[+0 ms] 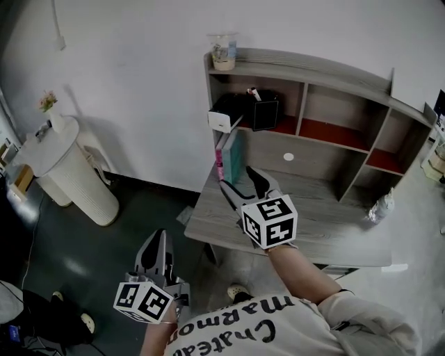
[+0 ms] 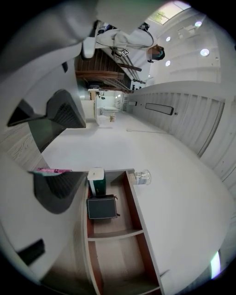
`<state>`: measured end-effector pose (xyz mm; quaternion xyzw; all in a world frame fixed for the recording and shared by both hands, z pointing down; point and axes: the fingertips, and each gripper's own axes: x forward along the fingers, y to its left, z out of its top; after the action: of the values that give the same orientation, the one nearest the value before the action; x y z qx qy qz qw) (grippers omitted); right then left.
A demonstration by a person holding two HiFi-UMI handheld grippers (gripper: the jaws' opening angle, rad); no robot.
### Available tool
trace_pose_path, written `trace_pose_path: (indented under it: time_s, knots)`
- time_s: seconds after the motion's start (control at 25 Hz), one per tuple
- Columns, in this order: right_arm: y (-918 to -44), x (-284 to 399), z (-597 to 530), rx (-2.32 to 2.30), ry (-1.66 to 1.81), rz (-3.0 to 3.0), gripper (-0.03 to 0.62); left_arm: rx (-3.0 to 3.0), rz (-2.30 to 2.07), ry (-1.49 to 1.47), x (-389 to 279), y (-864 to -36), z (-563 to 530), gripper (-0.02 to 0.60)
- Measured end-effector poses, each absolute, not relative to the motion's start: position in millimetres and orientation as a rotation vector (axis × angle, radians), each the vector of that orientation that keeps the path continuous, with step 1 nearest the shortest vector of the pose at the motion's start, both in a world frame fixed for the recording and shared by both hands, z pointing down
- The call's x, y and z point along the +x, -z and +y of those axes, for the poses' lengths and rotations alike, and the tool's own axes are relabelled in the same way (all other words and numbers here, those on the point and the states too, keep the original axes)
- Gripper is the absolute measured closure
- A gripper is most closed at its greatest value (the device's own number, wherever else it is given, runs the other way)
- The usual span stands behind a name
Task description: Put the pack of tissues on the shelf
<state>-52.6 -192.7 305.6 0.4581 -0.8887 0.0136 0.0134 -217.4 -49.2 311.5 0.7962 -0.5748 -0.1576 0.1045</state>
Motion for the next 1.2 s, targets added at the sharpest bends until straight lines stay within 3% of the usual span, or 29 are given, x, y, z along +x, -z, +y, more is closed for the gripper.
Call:
trace_pose_path:
  time_s: [0.4,0.64,1.2]
  knots:
    - [-292.1,-16.4,-153.7,1.503,-0.025,-2.845,0.527,2.435,-1.611,0.446,-171.6,-308.9,-45.5,0.554]
    - [-284.3,3.0,-153.7,1.537,0.019,-2.831,0.563,2.461,-1.6,0.444,-151.5,-298.2,-54.6,0.554]
    - [-290.0,46.3,-160.5,1.41,-0.057,-2.813,0.573,2.454,-1.566,0.473,-84.2,-284.8,-78.6,0.554]
